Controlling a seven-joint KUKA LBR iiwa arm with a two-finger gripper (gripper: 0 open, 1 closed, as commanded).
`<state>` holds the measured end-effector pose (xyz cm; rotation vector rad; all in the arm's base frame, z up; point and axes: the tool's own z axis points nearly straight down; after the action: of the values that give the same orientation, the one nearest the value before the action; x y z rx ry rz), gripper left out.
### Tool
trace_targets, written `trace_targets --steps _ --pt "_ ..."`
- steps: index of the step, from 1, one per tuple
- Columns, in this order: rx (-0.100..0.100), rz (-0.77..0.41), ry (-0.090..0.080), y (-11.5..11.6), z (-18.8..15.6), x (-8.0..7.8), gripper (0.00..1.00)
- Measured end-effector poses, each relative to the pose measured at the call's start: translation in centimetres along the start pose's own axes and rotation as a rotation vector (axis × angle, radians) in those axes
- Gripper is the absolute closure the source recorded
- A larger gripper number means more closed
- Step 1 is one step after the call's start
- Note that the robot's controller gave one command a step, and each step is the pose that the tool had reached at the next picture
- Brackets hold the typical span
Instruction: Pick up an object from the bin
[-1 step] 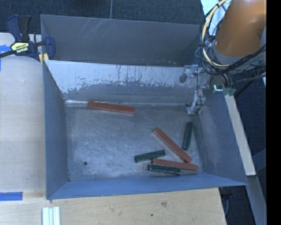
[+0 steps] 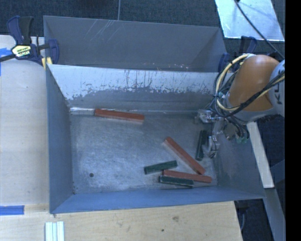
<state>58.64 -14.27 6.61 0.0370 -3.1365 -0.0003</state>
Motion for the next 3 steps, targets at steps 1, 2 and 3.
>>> trace_targets --steps 1,2,3 --pt "0.000 -0.005 -0.015 0.3 -0.7 -0.5 1.00" --pt "0.001 -0.006 -0.010 0.2 -0.5 -0.4 0.00" --pt "-0.005 -0.542 -0.010 -0.4 -0.5 6.1 0.00"
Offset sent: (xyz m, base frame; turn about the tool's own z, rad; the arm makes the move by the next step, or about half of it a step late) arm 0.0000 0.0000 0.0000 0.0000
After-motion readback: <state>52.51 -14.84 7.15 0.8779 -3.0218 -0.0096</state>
